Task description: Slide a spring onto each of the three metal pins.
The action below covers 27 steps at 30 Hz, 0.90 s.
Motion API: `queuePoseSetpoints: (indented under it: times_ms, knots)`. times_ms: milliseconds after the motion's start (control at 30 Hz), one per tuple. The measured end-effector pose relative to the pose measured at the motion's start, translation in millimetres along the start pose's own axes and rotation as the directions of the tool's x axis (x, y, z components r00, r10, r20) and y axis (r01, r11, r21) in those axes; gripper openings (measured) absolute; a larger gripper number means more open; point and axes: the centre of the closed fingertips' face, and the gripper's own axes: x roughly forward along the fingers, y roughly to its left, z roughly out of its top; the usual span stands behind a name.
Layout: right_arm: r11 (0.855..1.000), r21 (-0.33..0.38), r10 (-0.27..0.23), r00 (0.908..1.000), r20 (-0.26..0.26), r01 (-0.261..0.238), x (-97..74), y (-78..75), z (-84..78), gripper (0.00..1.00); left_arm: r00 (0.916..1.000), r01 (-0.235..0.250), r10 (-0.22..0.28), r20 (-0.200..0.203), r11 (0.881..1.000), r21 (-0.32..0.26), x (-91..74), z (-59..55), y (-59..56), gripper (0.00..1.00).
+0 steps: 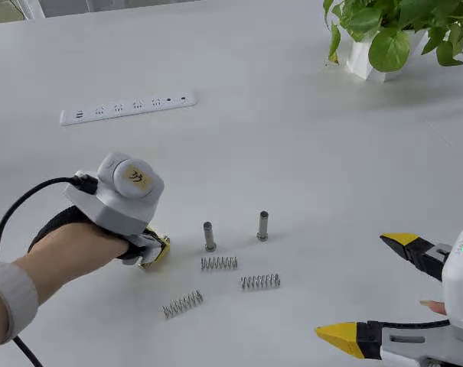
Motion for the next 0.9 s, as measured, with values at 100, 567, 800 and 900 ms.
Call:
queuePoseSetpoints:
  times_ms: [100, 567, 800, 900]
  knots:
    - [1.0, -0.001, 0.002, 1.0, -0.001, -0.002, 0.2, 0.5, -0.2, 0.94, 0.9993, -0.006, 0.005, -0.037, 1.0, -0.006, 0.7, -0.5, 1.7, 0.05]
    - [1.0, -0.003, 0.005, 1.0, -0.007, -0.005, 0.7, 1.0, -1.4, 0.94, 0.9994, -0.02, 0.023, 0.026, 0.995, -0.093, -2.5, -6.4, 4.4, 0.04]
    - [1.0, -0.007, 0.007, 0.9999, -0.012, -0.007, 0.8, 1.6, -2.1, 0.94, 0.9973, -0.013, 0.022, 0.07, 0.992, -0.128, -14.2, -5.5, 4.3, 0.04]
    - [1.0, -0.009, 0.007, 0.9998, -0.016, -0.008, 0.8, 1.8, -2.8, 0.94, 0.9954, -0.011, 0.024, 0.092, 0.99, -0.139, -19.2, -4.7, 5.3, 0.04]
